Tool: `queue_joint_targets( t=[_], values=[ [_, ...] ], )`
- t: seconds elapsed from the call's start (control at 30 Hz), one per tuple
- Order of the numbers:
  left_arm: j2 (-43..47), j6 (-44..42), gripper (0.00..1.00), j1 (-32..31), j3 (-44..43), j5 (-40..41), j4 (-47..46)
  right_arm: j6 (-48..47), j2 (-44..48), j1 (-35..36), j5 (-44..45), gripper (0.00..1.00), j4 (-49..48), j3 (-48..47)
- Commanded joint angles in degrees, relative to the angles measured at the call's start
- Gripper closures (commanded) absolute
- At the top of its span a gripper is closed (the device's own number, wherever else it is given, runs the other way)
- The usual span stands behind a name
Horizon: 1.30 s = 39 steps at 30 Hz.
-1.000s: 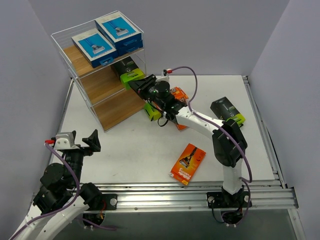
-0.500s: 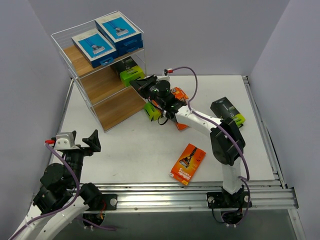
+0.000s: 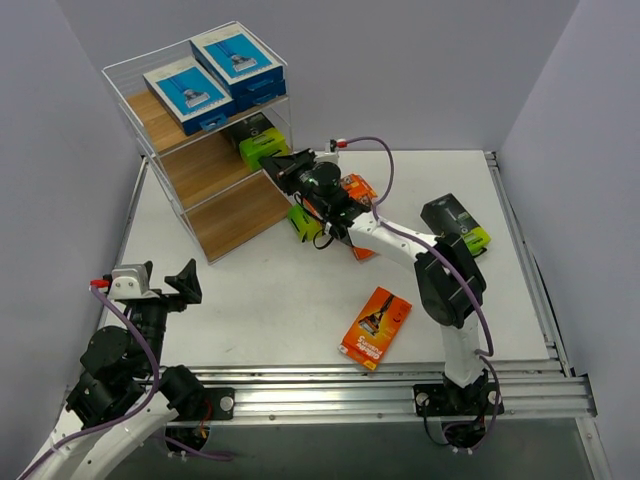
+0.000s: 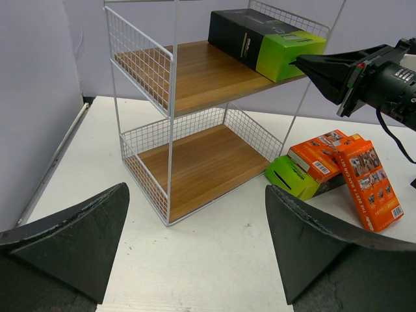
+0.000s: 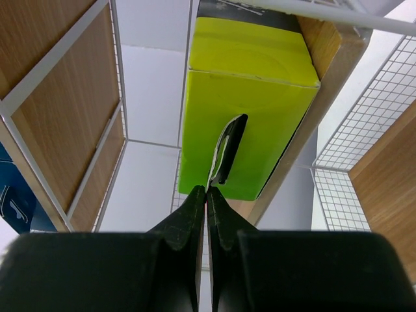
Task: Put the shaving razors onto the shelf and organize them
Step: Place the shaving razor onto shelf
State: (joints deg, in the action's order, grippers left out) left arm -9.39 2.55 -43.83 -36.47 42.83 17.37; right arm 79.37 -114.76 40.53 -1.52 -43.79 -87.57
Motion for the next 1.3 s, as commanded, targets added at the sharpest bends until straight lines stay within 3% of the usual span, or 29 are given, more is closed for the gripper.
queue_joint_targets(
  t=[0.0, 0.13, 0.9, 1.13, 1.27],
  values=[
    [0.1, -0.4, 0.06, -0.3, -1.1, -0.3, -1.4, 1.0, 0.7, -0.4, 3.4, 1.0, -8.8, 0.4],
    [0.1, -0.4, 0.06, -0.2, -1.1, -0.3, -1.3, 3.1, -0.5, -0.6, 3.9, 1.0, -14.1, 1.5],
    [0.0, -0.4, 0.06, -0.4, -1.1, -0.4, -1.5, 4.5, -2.6, -1.6, 2.3, 1.0, -18.0, 0.8],
    [-0.1, -0.4, 0.05, -0.4, -1.1, 0.4, -1.5, 4.6, -2.1, -1.6, -0.3, 0.65, -17.9, 0.5],
    [-0.3, -0.4, 0.05, -0.4, -1.1, 0.5, -1.4, 4.2, -1.4, -1.6, -1.0, 0.52, -17.3, 0.6]
  ],
)
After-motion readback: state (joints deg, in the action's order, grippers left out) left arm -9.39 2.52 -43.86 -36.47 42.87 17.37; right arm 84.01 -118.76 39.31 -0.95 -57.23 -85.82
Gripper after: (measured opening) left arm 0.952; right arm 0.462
